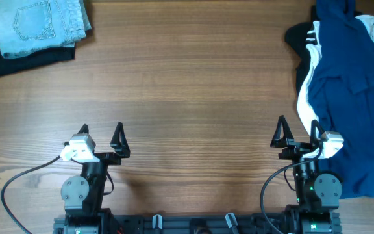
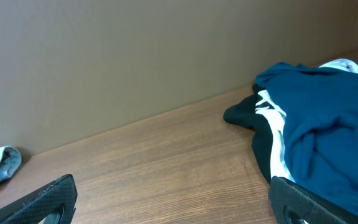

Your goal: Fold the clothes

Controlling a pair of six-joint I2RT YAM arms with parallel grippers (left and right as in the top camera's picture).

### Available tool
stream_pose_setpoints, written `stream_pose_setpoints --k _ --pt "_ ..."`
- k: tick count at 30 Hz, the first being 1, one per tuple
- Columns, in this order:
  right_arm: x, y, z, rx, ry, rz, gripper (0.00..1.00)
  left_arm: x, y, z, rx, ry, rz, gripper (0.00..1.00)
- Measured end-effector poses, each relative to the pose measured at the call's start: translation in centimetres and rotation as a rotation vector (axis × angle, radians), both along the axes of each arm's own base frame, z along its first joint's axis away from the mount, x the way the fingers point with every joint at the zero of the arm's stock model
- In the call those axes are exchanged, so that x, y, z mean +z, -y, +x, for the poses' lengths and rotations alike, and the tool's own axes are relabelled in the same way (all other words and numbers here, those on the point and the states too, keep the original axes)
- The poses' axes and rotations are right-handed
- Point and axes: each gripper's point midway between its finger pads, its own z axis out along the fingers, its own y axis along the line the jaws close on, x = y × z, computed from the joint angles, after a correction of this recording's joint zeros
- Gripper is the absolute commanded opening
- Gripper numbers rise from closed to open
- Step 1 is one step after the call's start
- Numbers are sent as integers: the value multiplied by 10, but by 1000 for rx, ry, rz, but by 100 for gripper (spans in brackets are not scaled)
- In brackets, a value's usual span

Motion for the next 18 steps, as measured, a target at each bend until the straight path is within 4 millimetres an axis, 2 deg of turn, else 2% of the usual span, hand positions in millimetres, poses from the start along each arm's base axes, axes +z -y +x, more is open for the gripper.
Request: stream_pose_setpoints --k 6,8,9,10,14,15,16,17,18 --pt "0 0 0 0 0 0 100 0 0 0 0 0 0 100" --pt "7 0 0 1 30 36 100 0 0 0 0 0 0 100" --pt "15 -1 0 10 62 95 100 0 0 0 0 0 0 100" --pt "20 -6 -1 40 80 234 100 0 0 0 0 0 0 100" --pt "13 -13 -1 83 25 819 100 0 0 0 0 0 0 100" --pt "23 -14 -1 107 56 896 100 0 0 0 0 0 0 100" --pt "43 -15 -4 150 128 912 100 0 0 0 0 -1 0 100" --pt "78 -16 -12 215 264 856 100 0 0 0 0 -2 0 100" --pt "98 -17 -19 243 345 795 100 0 0 0 0 -1 0 100"
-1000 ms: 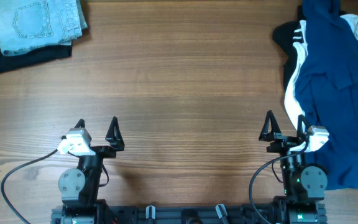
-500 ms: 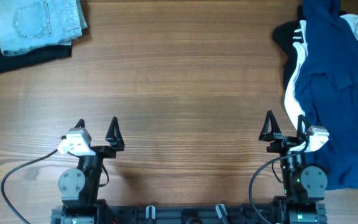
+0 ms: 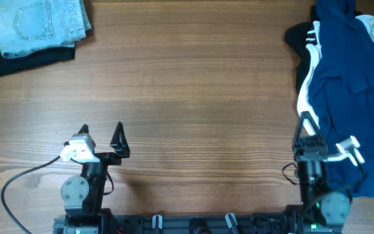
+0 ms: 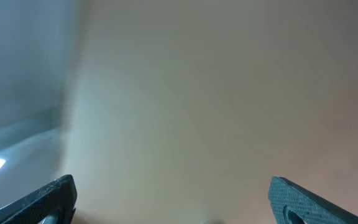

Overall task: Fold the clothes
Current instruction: 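Reach the right gripper into the right clothes pile and grasp the teal polo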

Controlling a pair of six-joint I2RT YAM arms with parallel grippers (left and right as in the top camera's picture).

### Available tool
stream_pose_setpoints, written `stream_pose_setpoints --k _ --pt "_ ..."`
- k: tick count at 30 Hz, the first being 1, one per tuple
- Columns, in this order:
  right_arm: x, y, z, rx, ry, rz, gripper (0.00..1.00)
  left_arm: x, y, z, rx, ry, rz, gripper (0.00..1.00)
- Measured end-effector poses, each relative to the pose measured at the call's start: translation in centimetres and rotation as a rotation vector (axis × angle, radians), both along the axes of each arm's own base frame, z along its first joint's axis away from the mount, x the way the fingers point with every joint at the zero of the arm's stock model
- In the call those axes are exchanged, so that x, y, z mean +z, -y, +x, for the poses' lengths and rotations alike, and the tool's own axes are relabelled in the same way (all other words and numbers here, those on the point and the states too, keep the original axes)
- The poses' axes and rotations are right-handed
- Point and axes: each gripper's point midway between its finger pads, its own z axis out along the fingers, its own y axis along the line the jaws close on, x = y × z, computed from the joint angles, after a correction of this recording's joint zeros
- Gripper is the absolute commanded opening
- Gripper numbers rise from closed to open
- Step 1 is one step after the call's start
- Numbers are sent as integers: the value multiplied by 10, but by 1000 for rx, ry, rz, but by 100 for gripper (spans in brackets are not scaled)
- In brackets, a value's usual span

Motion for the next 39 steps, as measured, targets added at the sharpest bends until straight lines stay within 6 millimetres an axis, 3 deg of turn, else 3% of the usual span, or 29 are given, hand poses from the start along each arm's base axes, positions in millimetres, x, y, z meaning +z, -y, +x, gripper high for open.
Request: stream_pose_setpoints --k 4,7,10,12,17,20,22,25,27,30,31,32,34,37,39 --pt "35 0 -6 -109 68 -251 100 0 0 0 0 1 0 100" --pt "55 1 7 -180 39 -425 100 0 0 0 0 0 0 100" --pt "75 8 35 -250 -44 -585 100 0 0 0 0 1 0 100" --pt "81 24 81 -322 -226 -731 100 0 0 0 0 0 0 100" --pt "28 58 178 -250 -784 -970 100 0 0 0 0 0 0 100" --pt "-15 84 219 -172 -1051 -1037 100 0 0 0 0 0 0 100" --pt "-30 98 240 -166 -1113 -1057 99 0 0 0 0 0 0 100" --pt "-33 118 272 -195 -1103 -1105 99 0 0 0 0 0 0 100" --pt "-41 135 282 -201 -1128 -1130 100 0 0 0 0 0 0 100" --pt "-77 172 287 -208 -1225 -1096 99 0 0 0 0 0 0 100" --pt "-80 175 286 -209 -1235 -1087 98 0 0 0 0 0 0 100" --pt "-114 200 279 -193 -1323 -1040 96 0 0 0 0 0 0 100" --pt "-156 224 270 -135 -1393 -954 94 0 0 0 0 0 0 100" --pt "-192 247 256 -95 -1458 -875 94 0 0 0 0 0 0 100" --pt "-206 254 250 -77 -1483 -844 94 0 0 0 0 0 0 100"
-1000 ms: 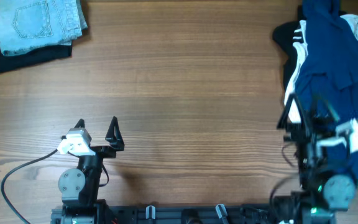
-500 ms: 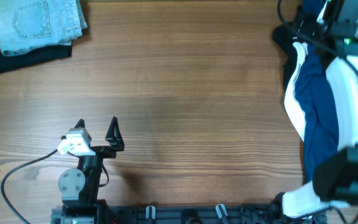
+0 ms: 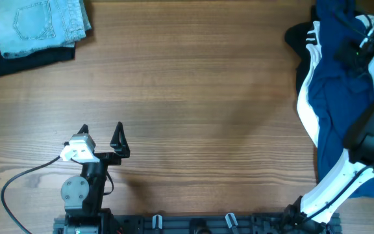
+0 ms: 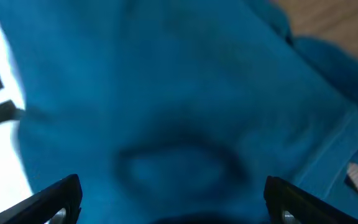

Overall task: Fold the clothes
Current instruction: 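Reach the right gripper into the right clothes pile and grasp the teal polo, then lift the teal polo with the right gripper and drag it to table center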

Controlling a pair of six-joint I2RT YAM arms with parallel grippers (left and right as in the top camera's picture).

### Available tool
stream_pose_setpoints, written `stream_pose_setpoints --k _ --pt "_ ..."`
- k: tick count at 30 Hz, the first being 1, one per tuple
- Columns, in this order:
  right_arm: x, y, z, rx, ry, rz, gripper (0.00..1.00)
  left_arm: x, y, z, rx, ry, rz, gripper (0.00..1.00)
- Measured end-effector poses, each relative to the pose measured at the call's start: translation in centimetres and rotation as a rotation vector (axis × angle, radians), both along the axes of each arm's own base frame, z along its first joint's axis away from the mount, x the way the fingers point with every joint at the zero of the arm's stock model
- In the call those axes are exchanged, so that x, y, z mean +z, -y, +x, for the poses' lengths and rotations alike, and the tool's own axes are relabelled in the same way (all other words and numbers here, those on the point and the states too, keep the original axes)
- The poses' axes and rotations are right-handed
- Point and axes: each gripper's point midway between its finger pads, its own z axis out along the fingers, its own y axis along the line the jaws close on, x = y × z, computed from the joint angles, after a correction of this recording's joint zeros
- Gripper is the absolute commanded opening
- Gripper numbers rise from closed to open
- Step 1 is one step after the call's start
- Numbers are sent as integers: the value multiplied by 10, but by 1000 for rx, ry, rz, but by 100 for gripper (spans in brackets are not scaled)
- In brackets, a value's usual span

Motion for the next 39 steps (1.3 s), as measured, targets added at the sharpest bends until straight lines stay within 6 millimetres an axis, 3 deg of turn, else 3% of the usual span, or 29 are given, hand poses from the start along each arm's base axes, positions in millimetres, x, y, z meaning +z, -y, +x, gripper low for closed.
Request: stream_pose_setpoints --k 2,5,6,7,8,10,11,19,21,23,25,28,31,33,36,39 --pt "-9 2 -2 -7 -13 17 94 0 0 0 0 0 0 100" --pt "-22 0 -4 -7 -30 39 83 0 0 0 0 0 0 100" --pt "-24 0 -4 -6 -34 43 70 0 0 0 0 0 0 100" --pt "-25 0 -4 -9 -34 45 49 0 0 0 0 0 0 100" --pt "-25 0 -4 -11 -32 46 40 0 0 0 0 0 0 100" --pt "-25 0 -4 -13 -32 46 8 0 0 0 0 0 0 100" --pt "-25 0 -4 -18 -31 48 4 0 0 0 0 0 0 100" --pt "-23 2 -3 -107 1 86 4 0 0 0 0 0 0 100" --pt "-14 1 -2 -122 21 94 4 0 0 0 0 0 0 100" --pt "15 -5 3 -109 86 109 4 0 0 0 0 0 0 100" --pt "62 -20 11 -69 186 119 4 0 0 0 0 0 0 100" --pt "137 -70 30 61 353 125 4 0 0 0 0 0 0 100" --pt "177 -150 48 241 449 174 4 0 0 0 0 0 0 100" --pt "183 -221 57 370 463 237 4 0 0 0 0 0 0 100" --pt "182 -306 58 517 459 306 4 0 0 0 0 0 0 100" --pt "173 -404 48 674 442 386 4 0 0 0 0 0 0 100"
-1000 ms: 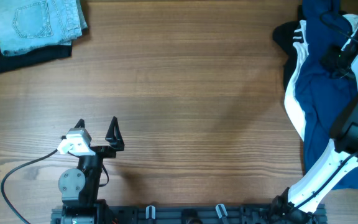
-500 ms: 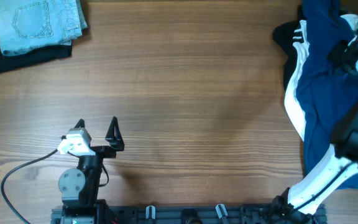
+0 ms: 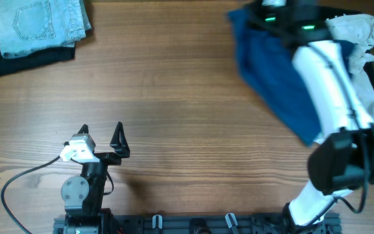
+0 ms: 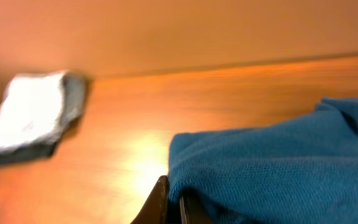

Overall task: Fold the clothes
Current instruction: 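Lift the teal polo with the right gripper and drag it to table center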

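Observation:
A blue garment (image 3: 274, 78) hangs spread from the far right of the table toward its middle, blurred in the overhead view. My right gripper (image 3: 274, 14) is at the far edge, shut on a fold of the blue garment (image 4: 278, 168); the closed fingers (image 4: 160, 202) pinch the cloth's left edge. A white garment (image 3: 356, 29) and dark cloth lie under the right arm at the far right. My left gripper (image 3: 101, 135) stands open near the front left, holding nothing.
A folded stack of light denim (image 3: 41, 23) on dark cloth sits at the far left corner; it shows blurred in the right wrist view as a pale bundle (image 4: 33, 115). The white right arm (image 3: 333, 71) stretches across the right side.
My right gripper was open over the blue cloth on the pile at the far right; now it is shut on it and farther left, with the garment drawn out toward the table's middle.
Both grippers stood open at the front, the clothes heaped at the right edge. The right arm then turned toward the heap, then was open above the blue garment at the far right. Now it grips that garment, pulled leftward off the pile. The left arm stayed still.

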Controlling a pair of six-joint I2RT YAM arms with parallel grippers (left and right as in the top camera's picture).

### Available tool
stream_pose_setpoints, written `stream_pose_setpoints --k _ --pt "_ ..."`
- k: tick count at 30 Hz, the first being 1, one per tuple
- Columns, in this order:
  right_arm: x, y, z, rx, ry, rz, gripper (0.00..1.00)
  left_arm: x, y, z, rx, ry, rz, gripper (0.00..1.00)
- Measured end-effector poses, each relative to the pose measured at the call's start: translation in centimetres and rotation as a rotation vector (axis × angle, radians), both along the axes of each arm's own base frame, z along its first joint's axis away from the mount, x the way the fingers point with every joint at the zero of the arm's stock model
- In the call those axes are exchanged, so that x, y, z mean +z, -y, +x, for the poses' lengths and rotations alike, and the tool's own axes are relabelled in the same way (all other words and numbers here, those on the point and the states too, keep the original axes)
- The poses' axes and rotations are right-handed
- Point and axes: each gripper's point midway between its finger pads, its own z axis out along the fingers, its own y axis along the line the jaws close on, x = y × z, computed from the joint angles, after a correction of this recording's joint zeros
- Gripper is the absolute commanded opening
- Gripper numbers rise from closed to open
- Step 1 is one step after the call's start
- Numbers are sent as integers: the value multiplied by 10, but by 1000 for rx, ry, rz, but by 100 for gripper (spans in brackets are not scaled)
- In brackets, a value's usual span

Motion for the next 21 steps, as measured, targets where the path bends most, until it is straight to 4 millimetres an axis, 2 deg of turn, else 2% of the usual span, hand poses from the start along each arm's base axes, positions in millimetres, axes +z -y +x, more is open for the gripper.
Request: stream_pose_setpoints --k 2,3,4,6,7,8,10,11,13,14,15,17,19,20,21 --pt "-23 -63 -14 105 -42 18 6 0 0 0 0 0 0 100" --pt "-35 -86 -21 146 -69 22 19 0 0 0 0 0 0 100" --pt "-51 -111 -32 192 -101 21 46 0 0 0 0 0 0 100" --pt "-86 -157 -56 274 -173 8 37 0 0 0 0 0 0 100" --pt "-98 -175 -68 314 -195 -1 37 0 0 0 0 0 0 100" --pt "-108 -197 -85 373 -211 -12 45 0 0 0 0 0 0 100" --pt "-109 -212 -100 428 -207 -36 59 0 0 0 0 0 0 100" --pt "-108 -211 -101 435 -196 -70 73 0 0 0 0 0 0 100" --pt "-99 -192 -98 389 -221 -146 82 0 0 0 0 0 0 100" --pt "-89 -169 -91 331 -231 -203 85 0 0 0 0 0 0 100" --pt "-63 -135 -78 246 -210 -242 85 0 0 0 0 0 0 100" --pt "-23 -76 -68 128 -206 -257 86 0 0 0 0 0 0 100" --pt "6 -10 -77 21 -258 -253 91 0 0 0 0 0 0 100" --pt "14 17 -84 -18 -288 -241 92 0 0 0 0 0 0 100" --pt "14 29 -93 -30 -329 -231 92 0 0 0 0 0 0 100"
